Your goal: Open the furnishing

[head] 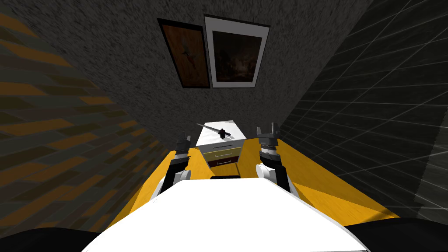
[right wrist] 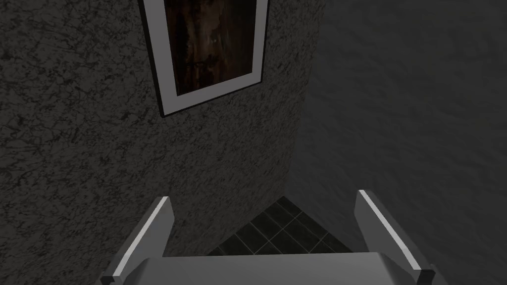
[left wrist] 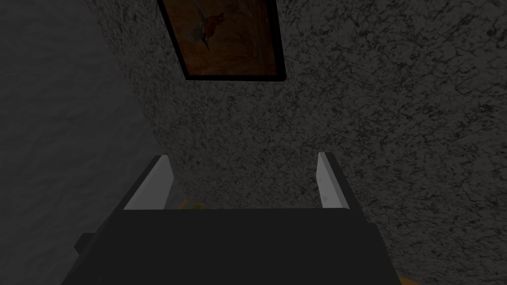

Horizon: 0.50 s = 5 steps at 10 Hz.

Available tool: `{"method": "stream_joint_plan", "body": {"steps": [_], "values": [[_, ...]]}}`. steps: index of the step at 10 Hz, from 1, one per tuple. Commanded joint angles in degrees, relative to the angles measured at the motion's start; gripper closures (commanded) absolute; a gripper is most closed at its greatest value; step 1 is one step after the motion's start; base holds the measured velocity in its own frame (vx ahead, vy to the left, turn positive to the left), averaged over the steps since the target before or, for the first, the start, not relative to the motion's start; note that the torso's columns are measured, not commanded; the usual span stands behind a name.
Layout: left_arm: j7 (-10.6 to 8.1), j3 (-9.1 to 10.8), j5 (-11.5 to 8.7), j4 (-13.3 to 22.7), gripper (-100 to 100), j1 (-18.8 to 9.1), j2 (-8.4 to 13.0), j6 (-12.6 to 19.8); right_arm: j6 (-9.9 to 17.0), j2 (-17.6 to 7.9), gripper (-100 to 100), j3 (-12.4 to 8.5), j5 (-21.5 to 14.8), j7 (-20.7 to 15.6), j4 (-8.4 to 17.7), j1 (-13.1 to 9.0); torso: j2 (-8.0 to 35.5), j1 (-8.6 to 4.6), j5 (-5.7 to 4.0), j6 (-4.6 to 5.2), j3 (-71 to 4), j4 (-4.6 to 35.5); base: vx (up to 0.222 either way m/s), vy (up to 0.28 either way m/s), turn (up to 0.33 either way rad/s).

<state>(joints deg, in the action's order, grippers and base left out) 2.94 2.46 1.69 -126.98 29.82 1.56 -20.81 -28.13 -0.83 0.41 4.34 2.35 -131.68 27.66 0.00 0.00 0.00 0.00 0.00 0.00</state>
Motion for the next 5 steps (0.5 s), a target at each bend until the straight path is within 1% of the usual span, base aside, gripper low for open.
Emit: {"method": "stream_joint_plan", "body": {"steps": [1,5], "values": [[0.0,0.0,0.0,0.0,0,0.0,0.0,0.0,0.0,0.0,0,0.0,0.0,0.0,0.0,0.0,2.3,0.0,0.0,0.0,-4.7,2.3,0.0,0.0,0.0],[0.0,0.0,0.0,0.0,0,0.0,0.0,0.0,0.0,0.0,0,0.0,0.0,0.0,0.0,0.0,18.5,0.0,0.0,0.0,-36.9,18.5,0.0,0.0,0.0]]}}
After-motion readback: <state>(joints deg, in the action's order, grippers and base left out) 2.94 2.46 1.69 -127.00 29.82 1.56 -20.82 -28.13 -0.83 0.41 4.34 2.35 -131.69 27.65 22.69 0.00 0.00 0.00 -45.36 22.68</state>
